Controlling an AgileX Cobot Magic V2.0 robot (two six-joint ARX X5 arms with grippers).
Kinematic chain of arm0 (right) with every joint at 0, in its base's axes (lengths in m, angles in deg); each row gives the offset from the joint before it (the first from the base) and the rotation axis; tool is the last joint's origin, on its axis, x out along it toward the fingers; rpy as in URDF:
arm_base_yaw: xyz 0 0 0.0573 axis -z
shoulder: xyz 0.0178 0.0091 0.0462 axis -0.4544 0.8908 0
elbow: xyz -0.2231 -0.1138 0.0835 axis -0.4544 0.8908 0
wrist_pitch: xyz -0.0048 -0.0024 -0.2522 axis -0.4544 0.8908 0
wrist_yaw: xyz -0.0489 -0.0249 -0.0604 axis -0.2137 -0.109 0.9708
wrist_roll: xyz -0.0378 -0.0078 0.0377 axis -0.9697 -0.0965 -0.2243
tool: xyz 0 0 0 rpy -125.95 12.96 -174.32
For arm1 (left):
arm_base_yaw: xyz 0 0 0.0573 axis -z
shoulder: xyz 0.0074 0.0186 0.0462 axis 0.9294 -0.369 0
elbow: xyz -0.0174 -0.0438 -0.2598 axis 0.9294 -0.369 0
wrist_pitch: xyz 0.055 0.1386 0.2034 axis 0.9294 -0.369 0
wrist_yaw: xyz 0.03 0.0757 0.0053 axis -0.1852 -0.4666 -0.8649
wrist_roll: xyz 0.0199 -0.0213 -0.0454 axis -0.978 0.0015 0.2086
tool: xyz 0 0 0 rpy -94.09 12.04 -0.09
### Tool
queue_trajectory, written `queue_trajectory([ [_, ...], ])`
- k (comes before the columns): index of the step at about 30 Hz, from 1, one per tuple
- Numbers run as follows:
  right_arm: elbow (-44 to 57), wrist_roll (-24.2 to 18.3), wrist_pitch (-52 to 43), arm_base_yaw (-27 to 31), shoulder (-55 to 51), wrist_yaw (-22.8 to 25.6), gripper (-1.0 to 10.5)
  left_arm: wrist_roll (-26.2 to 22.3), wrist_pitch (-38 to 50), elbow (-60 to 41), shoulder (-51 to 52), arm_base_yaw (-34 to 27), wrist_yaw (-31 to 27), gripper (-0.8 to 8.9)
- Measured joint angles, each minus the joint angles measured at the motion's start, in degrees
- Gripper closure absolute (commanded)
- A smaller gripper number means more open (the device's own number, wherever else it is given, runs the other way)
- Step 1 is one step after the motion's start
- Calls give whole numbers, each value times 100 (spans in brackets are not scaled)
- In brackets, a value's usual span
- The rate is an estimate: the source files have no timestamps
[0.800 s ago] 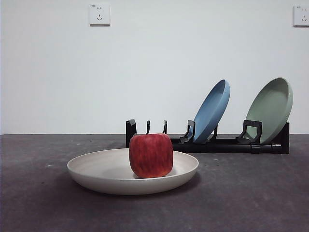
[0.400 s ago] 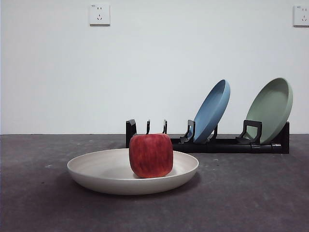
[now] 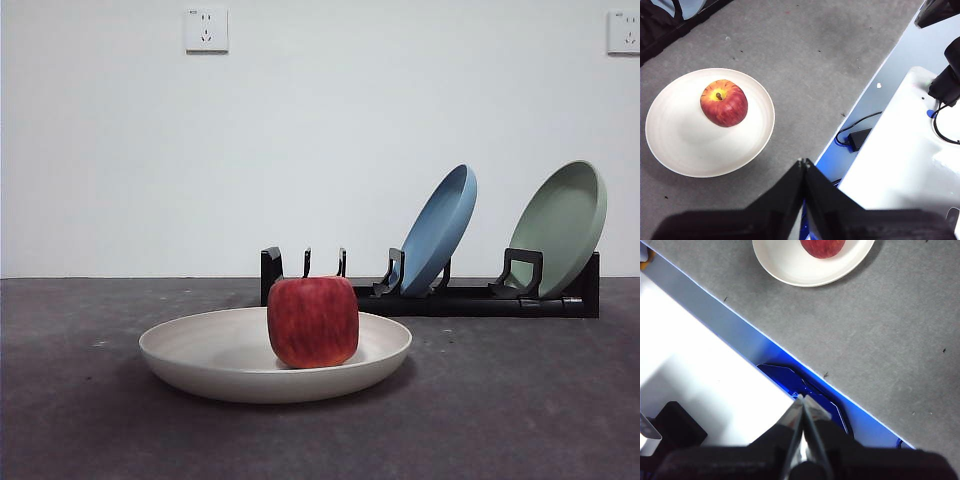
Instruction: Take the yellow plate from the plate rack,put the plate on the table,take the apple from the table,put the apple in the plate
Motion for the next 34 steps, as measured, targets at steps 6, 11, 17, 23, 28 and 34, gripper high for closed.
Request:
queue_trajectory([
  [6,0,0,0,0,0,0,947,0,2,0,0,0,0,817],
  [11,0,0,0,0,0,0,947,-164,216,0,111,-249,-431,817],
  [17,0,0,0,0,0,0,947,-1025,1648,0,621,-1582,-549,817],
  [23,0,0,0,0,0,0,947,-1392,2671,0,1202,-3530,-566,817],
  [28,0,0,0,0,0,0,947,-1558,2977,-168,1816,-4802,-584,817],
  [34,0,0,0,0,0,0,947,-1759,4253,-1541,2726,-5648,-605,817],
])
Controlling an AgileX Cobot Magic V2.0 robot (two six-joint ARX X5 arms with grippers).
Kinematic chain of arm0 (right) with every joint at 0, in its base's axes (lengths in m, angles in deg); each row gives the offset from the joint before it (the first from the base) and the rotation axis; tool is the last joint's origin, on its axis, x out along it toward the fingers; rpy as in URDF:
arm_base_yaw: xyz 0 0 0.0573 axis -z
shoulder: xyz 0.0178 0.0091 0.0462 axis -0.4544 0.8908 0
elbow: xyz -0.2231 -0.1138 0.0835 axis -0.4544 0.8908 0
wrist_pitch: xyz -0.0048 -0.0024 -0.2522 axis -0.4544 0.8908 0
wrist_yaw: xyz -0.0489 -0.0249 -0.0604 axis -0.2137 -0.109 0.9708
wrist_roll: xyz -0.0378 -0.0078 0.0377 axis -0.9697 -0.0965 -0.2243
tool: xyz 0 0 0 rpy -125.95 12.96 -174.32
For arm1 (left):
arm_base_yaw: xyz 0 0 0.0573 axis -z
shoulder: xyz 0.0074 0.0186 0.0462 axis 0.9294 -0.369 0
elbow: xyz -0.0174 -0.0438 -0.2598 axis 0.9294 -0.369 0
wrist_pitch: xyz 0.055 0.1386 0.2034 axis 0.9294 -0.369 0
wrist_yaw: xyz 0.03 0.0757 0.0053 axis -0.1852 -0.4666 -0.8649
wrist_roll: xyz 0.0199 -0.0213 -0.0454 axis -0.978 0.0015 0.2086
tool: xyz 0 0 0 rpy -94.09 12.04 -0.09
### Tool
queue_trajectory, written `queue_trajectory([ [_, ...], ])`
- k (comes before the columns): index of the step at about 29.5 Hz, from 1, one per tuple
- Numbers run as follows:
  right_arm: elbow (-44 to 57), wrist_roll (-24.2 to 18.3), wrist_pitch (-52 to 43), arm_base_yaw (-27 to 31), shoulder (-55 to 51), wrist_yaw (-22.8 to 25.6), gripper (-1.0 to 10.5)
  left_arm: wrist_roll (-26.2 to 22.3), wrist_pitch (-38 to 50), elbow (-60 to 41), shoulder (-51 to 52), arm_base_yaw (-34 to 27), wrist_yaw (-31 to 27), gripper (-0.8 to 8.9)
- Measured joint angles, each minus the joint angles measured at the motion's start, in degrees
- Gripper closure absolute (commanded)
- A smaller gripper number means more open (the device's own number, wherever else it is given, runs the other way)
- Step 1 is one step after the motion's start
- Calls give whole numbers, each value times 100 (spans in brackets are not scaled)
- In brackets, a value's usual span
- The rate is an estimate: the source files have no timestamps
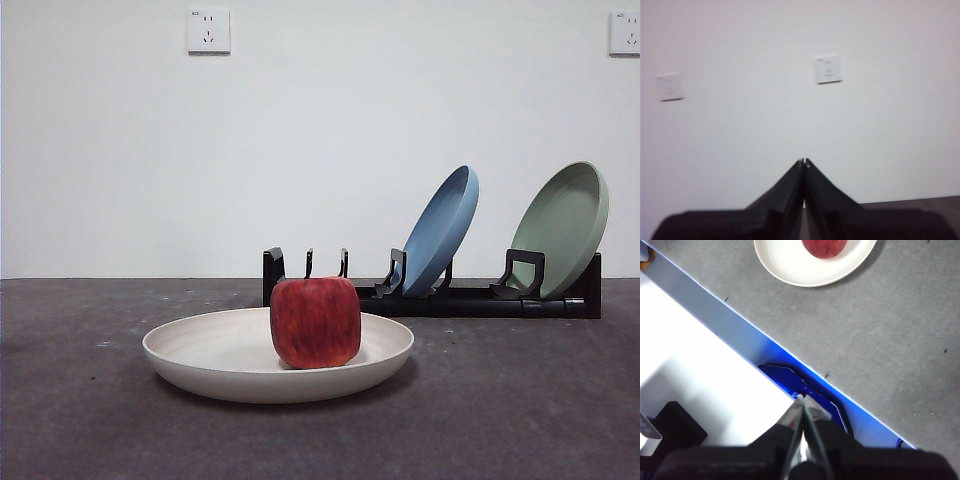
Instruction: Take the yellow plate from the plate rack,put the plate on the table,take the apple from the table,put the apple in the plate
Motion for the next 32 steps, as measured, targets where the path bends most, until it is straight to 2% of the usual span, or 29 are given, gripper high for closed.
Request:
queue_trajectory([
  [7,0,0,0,0,0,2,946,131,863,-2059,868,-492,199,817],
  [14,0,0,0,0,0,2,947,269,898,-3381,1357,-586,306,817],
  [25,0,0,0,0,0,2,947,597,920,-4483,2065,-586,326,817],
  [29,0,0,0,0,0,2,947,769,555,-4481,2081,-586,385,817],
  [32,0,0,0,0,0,2,947,828,225,-4481,2081,-586,691,817],
])
